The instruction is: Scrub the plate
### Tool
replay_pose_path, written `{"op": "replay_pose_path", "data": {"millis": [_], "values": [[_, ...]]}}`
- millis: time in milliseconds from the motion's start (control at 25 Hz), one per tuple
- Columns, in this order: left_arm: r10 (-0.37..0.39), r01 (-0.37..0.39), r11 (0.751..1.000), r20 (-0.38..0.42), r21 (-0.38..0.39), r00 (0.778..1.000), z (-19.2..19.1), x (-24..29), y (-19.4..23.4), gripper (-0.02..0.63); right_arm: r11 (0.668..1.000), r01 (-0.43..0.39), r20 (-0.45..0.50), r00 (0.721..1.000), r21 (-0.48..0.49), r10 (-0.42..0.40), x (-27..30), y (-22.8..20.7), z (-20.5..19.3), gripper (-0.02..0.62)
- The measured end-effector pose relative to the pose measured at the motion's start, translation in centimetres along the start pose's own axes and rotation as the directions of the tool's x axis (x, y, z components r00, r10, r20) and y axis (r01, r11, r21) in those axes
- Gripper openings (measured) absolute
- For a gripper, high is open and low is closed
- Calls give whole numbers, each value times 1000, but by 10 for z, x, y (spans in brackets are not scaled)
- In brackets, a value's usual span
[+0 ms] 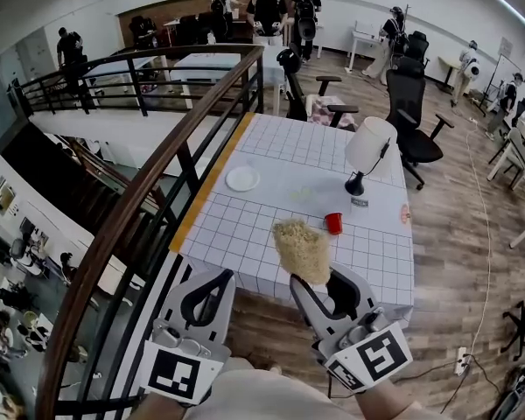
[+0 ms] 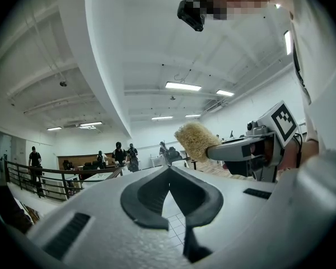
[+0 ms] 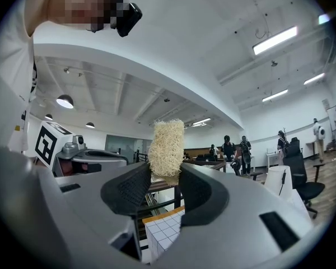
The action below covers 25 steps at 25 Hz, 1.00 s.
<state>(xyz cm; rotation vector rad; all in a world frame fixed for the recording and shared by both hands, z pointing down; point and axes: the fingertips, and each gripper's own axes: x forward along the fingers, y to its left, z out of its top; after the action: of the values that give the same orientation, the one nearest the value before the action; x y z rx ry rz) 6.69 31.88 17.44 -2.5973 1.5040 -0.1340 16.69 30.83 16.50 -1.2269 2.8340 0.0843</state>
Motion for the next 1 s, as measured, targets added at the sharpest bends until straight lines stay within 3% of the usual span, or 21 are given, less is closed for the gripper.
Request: {"op": "replay_pose_path", "data": {"millis": [560,1000], "values": [[1,-1,1000,-9,-5,1000,-7,3,-10,12,999,-42,-29,999,-12,42,-5,3,-12,160],[31,-31,999,-6,-31,1000,-28,35,54,12,998,-46,-48,998,-53,43,66,-20,-17,160]]}}
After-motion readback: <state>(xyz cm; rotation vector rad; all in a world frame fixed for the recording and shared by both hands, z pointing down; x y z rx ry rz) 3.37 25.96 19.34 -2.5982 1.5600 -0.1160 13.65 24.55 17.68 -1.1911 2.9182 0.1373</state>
